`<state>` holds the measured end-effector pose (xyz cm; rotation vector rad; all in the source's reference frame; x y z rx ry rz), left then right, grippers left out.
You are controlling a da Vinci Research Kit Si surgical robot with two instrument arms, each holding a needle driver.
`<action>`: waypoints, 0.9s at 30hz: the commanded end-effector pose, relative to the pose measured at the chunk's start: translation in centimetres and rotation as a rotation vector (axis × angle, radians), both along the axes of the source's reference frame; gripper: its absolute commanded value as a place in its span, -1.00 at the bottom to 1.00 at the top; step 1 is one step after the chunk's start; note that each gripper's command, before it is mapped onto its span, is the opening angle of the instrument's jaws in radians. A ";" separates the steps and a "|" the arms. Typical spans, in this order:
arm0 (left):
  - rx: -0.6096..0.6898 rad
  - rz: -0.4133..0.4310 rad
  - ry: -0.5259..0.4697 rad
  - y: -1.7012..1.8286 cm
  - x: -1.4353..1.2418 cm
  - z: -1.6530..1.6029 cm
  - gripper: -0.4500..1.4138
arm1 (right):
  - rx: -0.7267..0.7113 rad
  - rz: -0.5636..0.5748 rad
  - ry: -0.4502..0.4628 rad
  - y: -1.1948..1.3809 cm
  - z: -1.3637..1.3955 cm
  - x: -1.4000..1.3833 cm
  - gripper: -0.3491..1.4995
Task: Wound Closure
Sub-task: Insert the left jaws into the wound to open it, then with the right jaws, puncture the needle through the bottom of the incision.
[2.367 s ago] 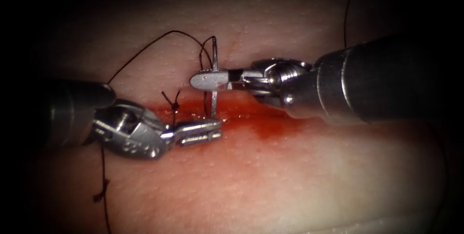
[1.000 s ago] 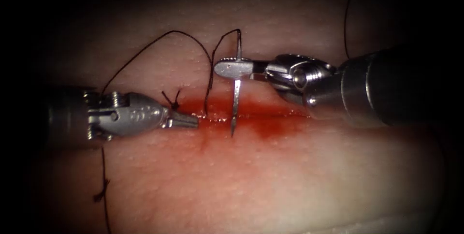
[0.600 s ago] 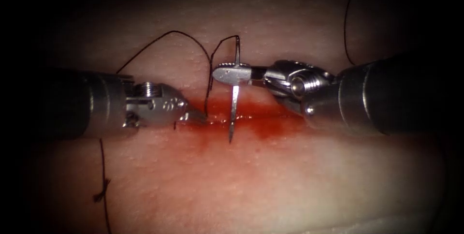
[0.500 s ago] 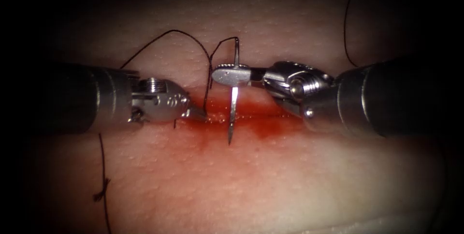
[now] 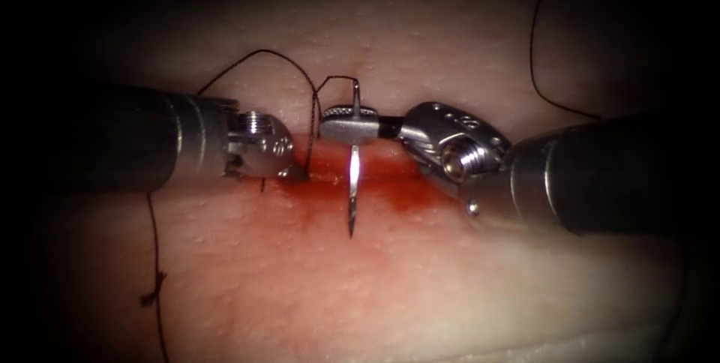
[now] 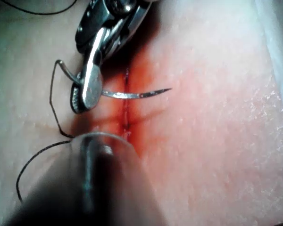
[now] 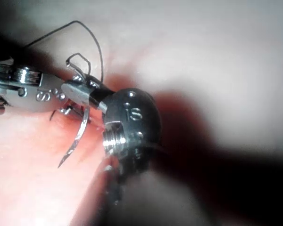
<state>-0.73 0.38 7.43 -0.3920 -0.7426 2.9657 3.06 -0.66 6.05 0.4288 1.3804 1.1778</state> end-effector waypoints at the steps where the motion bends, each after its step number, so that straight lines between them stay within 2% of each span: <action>1: -0.004 -0.006 0.002 0.02 -0.05 0.07 -0.80 | -0.013 0.006 0.002 0.02 0.05 0.09 -1.00; 2: -0.004 -0.005 0.001 0.02 -0.05 0.08 -0.73 | -0.025 0.012 0.002 0.04 0.05 0.10 -1.00; 3: -0.002 -0.014 0.005 0.03 -0.04 0.09 -0.53 | -0.060 0.022 -0.003 0.08 0.04 0.12 -1.00; 5: 0.001 -0.023 0.010 0.03 -0.03 0.10 -0.44 | -0.105 0.024 -0.014 0.10 0.03 0.14 -1.00; 8: 0.004 -0.032 0.015 0.02 -0.03 0.09 -0.17 | -0.292 0.031 -0.064 0.14 0.04 0.18 -1.00; 13: 0.005 -0.037 0.017 0.01 -0.02 0.08 0.01 | -0.394 0.017 -0.114 0.13 0.11 0.23 -1.00; 17: 0.007 -0.041 0.020 0.00 -0.03 0.06 -0.01 | -0.495 0.004 -0.171 0.15 0.19 0.26 -1.00; 21: 0.007 -0.039 0.018 -0.01 0.00 0.05 -0.06 | -0.559 0.015 -0.214 0.01 0.35 0.43 -1.00; 27: 0.008 -0.043 0.013 -0.03 -0.01 0.03 -0.06 | -0.671 0.000 -0.286 -0.02 0.39 0.52 -1.00</action>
